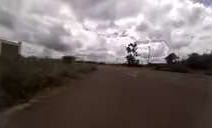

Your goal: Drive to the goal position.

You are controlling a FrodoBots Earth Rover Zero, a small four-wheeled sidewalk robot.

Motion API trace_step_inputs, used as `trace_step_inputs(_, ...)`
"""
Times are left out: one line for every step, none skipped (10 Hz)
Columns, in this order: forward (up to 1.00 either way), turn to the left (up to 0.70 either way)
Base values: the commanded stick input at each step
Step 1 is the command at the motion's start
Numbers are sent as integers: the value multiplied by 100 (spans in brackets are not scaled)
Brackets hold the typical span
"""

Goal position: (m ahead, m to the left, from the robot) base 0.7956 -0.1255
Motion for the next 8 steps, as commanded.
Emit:
trace_step_inputs(100, -30)
trace_step_inputs(100, -39)
trace_step_inputs(100, -25)
trace_step_inputs(100, -7)
trace_step_inputs(100, -1)
trace_step_inputs(100, -2)
trace_step_inputs(100, -3)
trace_step_inputs(100, -4)
